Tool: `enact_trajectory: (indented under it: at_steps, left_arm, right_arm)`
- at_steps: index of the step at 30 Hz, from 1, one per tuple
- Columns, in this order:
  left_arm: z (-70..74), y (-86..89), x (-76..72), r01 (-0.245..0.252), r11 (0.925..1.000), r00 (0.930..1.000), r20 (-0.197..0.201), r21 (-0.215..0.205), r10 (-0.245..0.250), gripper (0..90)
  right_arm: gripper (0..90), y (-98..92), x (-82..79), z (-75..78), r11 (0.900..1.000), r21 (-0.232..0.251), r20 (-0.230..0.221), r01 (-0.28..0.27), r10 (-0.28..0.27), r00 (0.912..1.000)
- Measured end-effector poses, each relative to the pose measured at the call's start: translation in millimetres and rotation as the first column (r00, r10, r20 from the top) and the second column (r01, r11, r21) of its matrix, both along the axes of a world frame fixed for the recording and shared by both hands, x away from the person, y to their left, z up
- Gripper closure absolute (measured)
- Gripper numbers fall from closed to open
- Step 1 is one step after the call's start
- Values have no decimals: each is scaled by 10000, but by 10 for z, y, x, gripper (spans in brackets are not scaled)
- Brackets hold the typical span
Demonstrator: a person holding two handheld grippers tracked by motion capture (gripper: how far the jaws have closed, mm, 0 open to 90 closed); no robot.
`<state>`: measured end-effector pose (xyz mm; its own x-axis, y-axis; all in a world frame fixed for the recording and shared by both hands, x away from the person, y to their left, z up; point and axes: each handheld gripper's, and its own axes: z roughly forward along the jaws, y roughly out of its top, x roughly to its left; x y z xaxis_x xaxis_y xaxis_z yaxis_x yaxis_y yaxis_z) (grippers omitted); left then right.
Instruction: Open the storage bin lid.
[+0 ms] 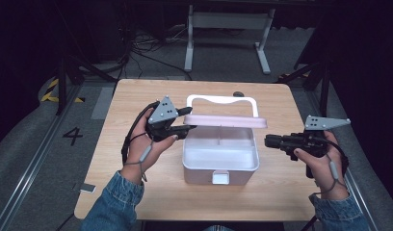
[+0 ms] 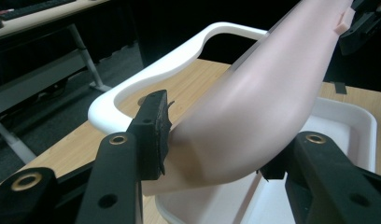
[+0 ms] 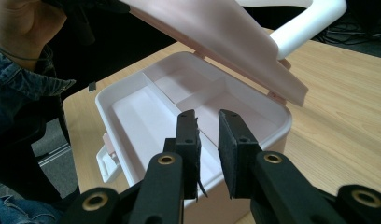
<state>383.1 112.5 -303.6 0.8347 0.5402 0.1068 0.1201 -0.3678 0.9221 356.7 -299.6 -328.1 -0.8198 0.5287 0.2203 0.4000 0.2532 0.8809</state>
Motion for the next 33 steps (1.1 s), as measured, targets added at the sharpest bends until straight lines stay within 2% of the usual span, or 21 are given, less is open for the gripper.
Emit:
enact_trajectory:
  at_steps: [2,7,11,16,19,21,23,24,27,29,33]
  left_arm:
    - [20,-14,36,84,9999,10000,38,82,-85,541]
    - [58,-57,169,316,9994,9993,-189,116,-314,546]
    - [94,-85,269,354,9989,9993,-96,301,-351,553]
    - [108,-97,378,-50,9990,9999,-93,435,54,564]
    - [80,-89,451,-172,9997,9992,-361,169,178,583]
    - [57,-88,519,-222,9998,9984,-524,-14,221,595]
    - [48,-95,562,-335,9994,9978,-577,-95,329,608]
    - [45,-103,585,-371,9993,9976,-592,-105,364,618]
    - [47,-125,631,-443,9990,9970,-631,-25,441,622]
    - [69,-147,701,-601,9981,9956,-711,151,611,622]
    - [69,-167,798,-782,9969,9920,-983,104,788,618]
  right_arm:
    - [787,-28,-15,2,10000,16,19,88,-88,10000]
    - [778,-127,-85,-4,9988,-113,67,477,-476,9988]
    - [769,-199,-123,-4,9971,-161,118,738,-736,9972]
    - [720,-259,-114,-12,9933,-305,185,1116,-1111,9936]
    - [672,-265,-96,-31,9825,-895,503,1635,-1595,9859]
    - [632,-273,-71,-52,9796,-1012,596,1739,-1685,9839]
    - [607,-282,-52,-66,9790,-1008,607,1772,-1717,9833]
    - [593,-293,-30,-84,9755,-1112,594,1897,-1841,9811]
    - [578,-316,7,-121,9742,-1120,489,1960,-1916,9802]
    - [574,-332,25,-140,9732,-1158,449,1986,-1946,9798]
    - [571,-361,40,-162,9707,-1193,262,2087,-2070,9780]
